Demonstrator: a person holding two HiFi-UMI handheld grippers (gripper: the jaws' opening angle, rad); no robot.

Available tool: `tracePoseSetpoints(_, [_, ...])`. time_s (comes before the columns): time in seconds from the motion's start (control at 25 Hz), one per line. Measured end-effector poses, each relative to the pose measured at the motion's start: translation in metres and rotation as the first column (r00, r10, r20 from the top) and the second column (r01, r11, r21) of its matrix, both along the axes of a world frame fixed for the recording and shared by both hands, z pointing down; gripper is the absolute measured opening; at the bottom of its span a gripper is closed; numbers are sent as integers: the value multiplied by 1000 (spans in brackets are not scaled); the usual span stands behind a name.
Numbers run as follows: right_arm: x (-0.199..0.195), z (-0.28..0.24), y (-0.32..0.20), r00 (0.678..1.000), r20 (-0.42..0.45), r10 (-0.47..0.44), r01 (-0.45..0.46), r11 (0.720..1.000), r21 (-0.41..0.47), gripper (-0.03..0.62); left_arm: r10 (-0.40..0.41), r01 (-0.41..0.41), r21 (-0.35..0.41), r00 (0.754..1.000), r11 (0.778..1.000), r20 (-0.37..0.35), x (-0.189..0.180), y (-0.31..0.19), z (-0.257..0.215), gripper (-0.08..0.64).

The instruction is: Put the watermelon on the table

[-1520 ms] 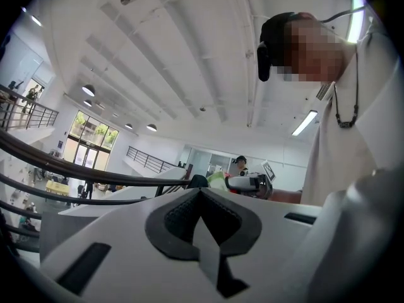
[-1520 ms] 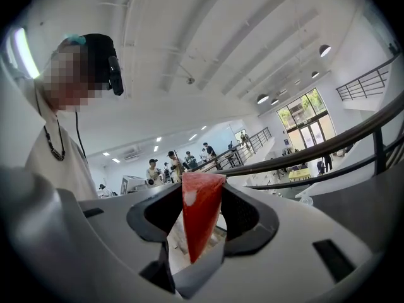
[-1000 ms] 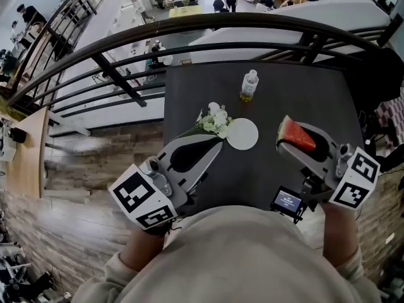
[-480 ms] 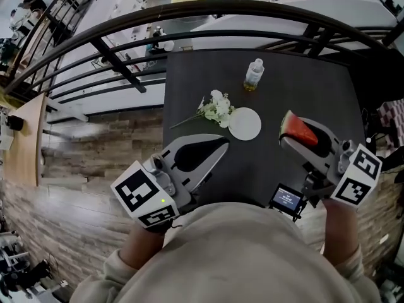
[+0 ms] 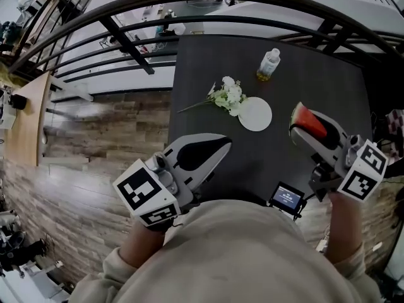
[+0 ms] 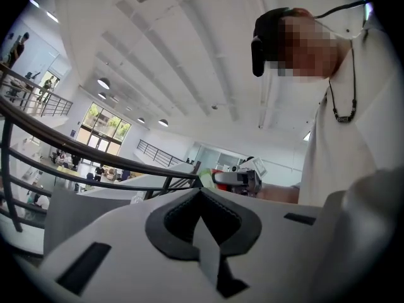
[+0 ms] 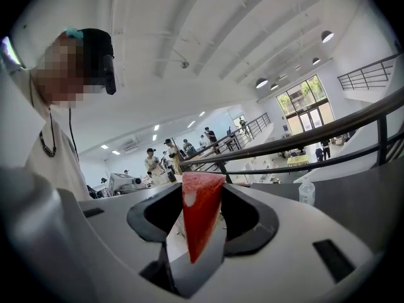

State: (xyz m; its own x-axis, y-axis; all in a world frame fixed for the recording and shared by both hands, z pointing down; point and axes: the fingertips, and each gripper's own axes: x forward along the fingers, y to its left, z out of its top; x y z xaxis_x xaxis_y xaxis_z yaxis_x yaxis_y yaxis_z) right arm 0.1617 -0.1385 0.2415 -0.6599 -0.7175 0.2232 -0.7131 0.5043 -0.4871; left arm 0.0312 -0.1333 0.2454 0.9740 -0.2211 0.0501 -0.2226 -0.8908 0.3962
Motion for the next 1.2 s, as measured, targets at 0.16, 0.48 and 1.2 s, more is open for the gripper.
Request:
tracePoseSetpoints(0.16, [-2, 10, -9, 1000, 0, -21, 21, 1000, -18, 202, -18, 18, -19, 1000, 1000, 8, -6, 3, 8, 3])
tracePoseSetpoints(0.48, [-7, 27, -21, 998, 9, -54, 55, 997, -53, 202, -80, 81, -61, 997, 995, 14, -27, 7, 22, 3])
tracePoseSetpoints(1.2, [1, 63, -48, 994, 22, -106, 107, 991, -84, 202, -140, 143, -69, 989, 987, 47, -21, 11, 35, 3])
